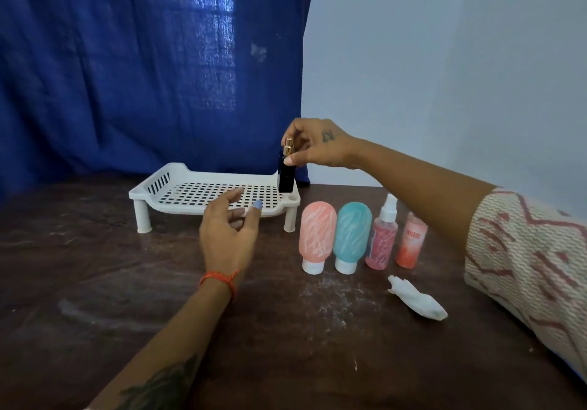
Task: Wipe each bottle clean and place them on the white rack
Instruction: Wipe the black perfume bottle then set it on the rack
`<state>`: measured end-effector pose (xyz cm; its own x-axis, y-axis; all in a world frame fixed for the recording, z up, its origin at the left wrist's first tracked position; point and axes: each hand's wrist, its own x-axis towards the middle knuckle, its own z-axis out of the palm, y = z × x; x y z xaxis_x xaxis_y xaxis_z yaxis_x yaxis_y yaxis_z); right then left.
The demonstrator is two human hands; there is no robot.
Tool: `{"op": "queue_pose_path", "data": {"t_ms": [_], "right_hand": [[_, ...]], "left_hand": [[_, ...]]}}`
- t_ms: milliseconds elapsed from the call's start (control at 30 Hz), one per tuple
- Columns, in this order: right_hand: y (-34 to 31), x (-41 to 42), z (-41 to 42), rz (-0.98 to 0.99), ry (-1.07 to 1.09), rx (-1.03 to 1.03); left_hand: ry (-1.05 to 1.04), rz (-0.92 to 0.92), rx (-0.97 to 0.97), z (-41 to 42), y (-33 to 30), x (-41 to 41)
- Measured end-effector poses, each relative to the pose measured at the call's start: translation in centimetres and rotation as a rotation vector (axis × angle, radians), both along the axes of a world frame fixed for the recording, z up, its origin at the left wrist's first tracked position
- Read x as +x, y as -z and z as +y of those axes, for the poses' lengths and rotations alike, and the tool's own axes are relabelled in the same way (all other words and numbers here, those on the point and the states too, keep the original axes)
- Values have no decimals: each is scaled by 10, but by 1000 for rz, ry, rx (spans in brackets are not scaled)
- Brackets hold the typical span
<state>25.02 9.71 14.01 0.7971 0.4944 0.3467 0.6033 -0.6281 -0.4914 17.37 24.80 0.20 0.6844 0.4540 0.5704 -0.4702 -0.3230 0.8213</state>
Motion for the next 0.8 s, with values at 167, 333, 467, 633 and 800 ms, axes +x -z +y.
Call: {"op": "queue_pose_path", "data": {"t_ms": [167, 333, 467, 633, 800], "right_hand": [[13, 29, 11, 12, 28, -103], [25, 46, 16, 34, 59, -140], [33, 53, 17, 32, 68, -166], [38, 59, 17, 16, 99, -196], [41, 61, 15, 9, 113, -223]], "left_hand": [[47, 29, -47, -3, 2, 3], [71, 44, -62, -5, 4, 4], [80, 50, -65, -5, 5, 5], [80, 56, -52, -4, 6, 5], [81, 68, -38, -4, 6, 5]]}}
